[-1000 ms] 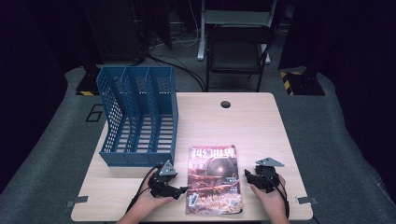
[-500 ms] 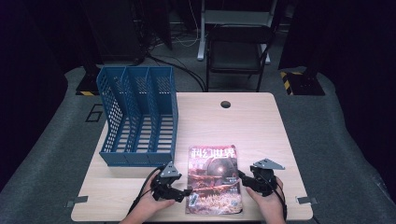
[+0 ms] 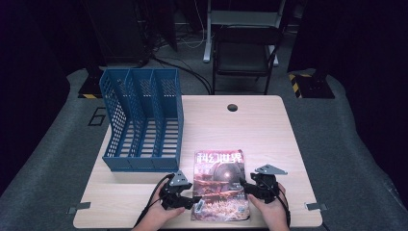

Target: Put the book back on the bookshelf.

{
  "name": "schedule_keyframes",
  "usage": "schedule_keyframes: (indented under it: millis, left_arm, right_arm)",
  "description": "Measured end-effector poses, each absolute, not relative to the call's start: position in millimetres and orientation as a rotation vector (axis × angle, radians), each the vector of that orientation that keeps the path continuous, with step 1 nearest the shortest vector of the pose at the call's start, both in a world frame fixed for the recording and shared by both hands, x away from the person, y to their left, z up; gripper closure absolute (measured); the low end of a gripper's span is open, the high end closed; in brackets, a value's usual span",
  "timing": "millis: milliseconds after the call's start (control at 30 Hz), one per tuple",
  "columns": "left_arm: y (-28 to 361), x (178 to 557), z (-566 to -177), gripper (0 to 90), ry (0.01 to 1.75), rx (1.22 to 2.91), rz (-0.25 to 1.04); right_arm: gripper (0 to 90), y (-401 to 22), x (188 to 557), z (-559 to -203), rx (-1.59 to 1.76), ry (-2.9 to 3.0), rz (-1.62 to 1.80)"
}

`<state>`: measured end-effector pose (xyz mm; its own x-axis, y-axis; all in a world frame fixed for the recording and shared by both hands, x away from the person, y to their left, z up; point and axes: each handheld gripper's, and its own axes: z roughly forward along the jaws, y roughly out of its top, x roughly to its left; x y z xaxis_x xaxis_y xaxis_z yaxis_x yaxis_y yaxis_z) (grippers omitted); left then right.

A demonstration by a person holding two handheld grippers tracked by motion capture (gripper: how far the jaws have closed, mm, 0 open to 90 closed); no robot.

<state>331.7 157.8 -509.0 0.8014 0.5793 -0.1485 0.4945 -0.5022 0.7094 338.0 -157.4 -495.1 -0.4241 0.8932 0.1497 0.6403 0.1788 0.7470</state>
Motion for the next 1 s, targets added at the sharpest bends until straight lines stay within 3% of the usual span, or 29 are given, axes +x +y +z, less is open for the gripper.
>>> schedule_keyframes:
  millis: [467, 1000]
  left_arm:
    - [149.5, 333.4, -519.9, 37.3, 0.811, 2.192, 0.176]
    - [152.0, 323.5, -518.5, 41.5, 0.828, 2.205, 0.196]
  right_arm:
    - [46.6, -152.1, 349.6, -515.7, 1.536, 2.179, 1.051]
    - [63.8, -146.6, 337.4, -510.9, 1.602, 2.197, 1.047]
